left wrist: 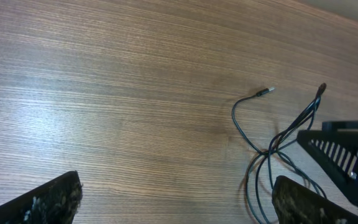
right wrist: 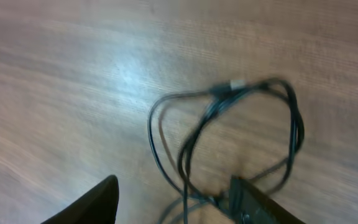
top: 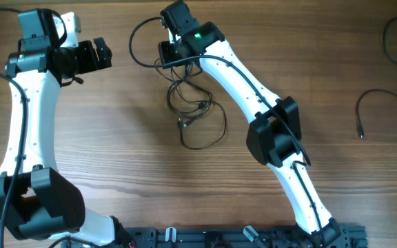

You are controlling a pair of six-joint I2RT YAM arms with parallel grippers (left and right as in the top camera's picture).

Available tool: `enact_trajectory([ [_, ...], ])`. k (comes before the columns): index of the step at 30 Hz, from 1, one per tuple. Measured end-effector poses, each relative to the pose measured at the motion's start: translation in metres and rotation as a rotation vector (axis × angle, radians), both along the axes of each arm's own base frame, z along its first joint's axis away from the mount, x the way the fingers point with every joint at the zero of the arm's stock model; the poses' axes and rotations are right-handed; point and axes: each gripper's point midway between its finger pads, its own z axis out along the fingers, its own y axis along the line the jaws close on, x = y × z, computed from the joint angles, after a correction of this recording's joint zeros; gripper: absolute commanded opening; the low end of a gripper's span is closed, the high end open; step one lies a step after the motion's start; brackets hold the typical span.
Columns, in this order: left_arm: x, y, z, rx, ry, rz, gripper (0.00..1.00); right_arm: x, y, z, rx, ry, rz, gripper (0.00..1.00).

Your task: Untangle cables

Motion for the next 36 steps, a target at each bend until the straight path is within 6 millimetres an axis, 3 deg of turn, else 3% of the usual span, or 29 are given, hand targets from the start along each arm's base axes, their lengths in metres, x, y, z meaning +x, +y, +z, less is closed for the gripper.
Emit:
enact_trajectory([
  [3, -0.002, -0.010, 0.000, -0.031, 0.000, -0.053, 1.00, 0.008, 0.005, -0.006, 0.017, -0.020, -0.003, 0.59],
  [9, -0.003, -0.022, 0.003, -0.063, -0.018, -0.136, 1.00, 0.011, 0.007, -0.042, 0.001, 0.010, -0.010, 0.58],
  [14, -0.003, -0.026, 0.004, -0.069, -0.026, -0.163, 1.00, 0.011, 0.007, -0.054, 0.004, 0.031, -0.042, 0.20],
  [18, -0.003, -0.026, 0.004, -0.069, -0.027, -0.167, 1.00, 0.011, 0.005, -0.056, 0.001, 0.040, -0.061, 0.14],
  [22, -0.004, -0.026, 0.004, -0.064, -0.028, -0.173, 1.00, 0.007, -0.013, -0.057, -0.066, 0.061, -0.097, 0.12],
  [26, -0.004, -0.032, 0.006, -0.077, -0.040, -0.216, 1.00, 0.017, -0.051, -0.014, -0.118, 0.008, -0.177, 0.08],
  [28, -0.004, -0.035, 0.007, -0.089, -0.046, -0.234, 1.00, 0.030, -0.081, 0.037, -0.100, -0.065, -0.243, 0.07],
  [32, -0.004, -0.050, 0.005, -0.155, -0.056, -0.307, 1.00, 0.038, -0.129, 0.109, -0.051, -0.153, -0.327, 0.05],
  [36, -0.001, -0.069, -0.018, -0.255, -0.020, -0.390, 1.00, 0.033, -0.152, 0.140, -0.047, -0.182, -0.345, 0.06],
])
